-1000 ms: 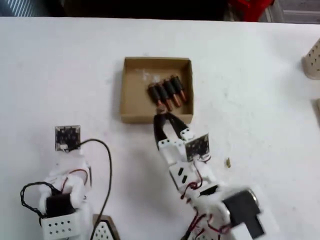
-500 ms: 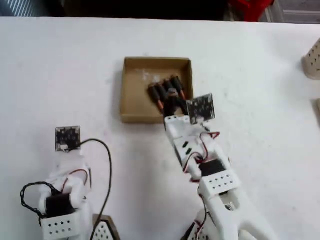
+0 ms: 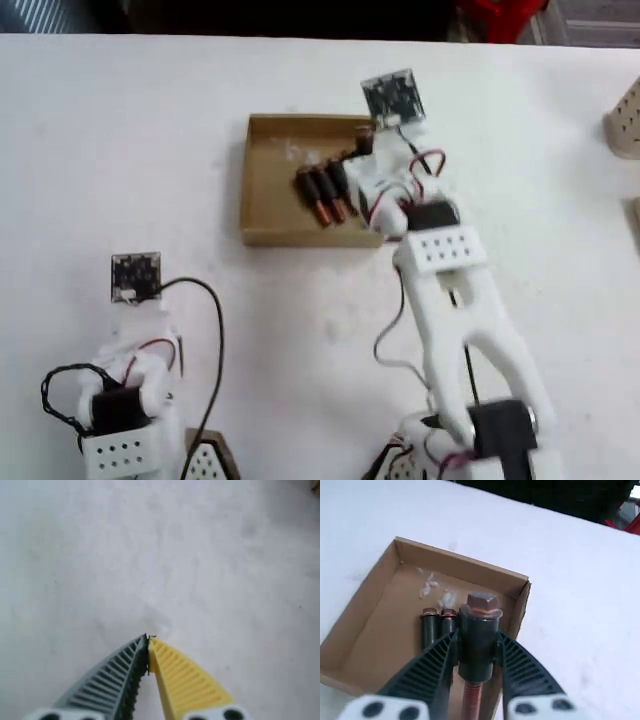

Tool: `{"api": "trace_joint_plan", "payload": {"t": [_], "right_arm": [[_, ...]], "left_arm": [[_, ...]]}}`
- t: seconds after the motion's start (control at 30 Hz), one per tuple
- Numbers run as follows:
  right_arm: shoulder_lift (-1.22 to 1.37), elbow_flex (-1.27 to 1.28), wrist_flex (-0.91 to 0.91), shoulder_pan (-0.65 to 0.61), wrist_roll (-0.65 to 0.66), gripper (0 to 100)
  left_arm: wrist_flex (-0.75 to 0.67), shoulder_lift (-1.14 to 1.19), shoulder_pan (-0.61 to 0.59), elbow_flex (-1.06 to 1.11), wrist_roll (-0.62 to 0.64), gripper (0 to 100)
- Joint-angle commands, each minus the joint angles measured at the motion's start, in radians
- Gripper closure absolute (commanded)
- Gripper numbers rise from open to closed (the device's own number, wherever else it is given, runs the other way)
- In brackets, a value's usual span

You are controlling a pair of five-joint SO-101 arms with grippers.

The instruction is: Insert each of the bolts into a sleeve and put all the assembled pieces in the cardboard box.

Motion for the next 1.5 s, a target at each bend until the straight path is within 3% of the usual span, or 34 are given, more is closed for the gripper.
{"api": "trace_joint_plan", "payload": {"t": [0.0, 0.47, 0.67, 1.0, 1.47], "right_arm": [[0.168, -0.281, 0.064, 0.038, 0.021, 98.1], [0.776, -0.807, 0.243, 0.056, 0.021, 97.5], [0.920, -0.953, 0.348, 0.056, 0.017, 82.8], [0.878, -1.114, 0.561, 0.054, 0.014, 98.1], [0.618, -1.122, 0.892, 0.056, 0.012, 98.2]], "left_arm": [[0.006, -0.005, -0.005, 0.002, -0.011, 98], [0.005, -0.005, -0.004, 0.002, -0.011, 98], [0.005, -0.005, -0.004, 0.002, -0.011, 98], [0.005, -0.005, -0.005, 0.002, -0.011, 98], [0.005, -0.005, -0.005, 0.002, -0.011, 98]]}}
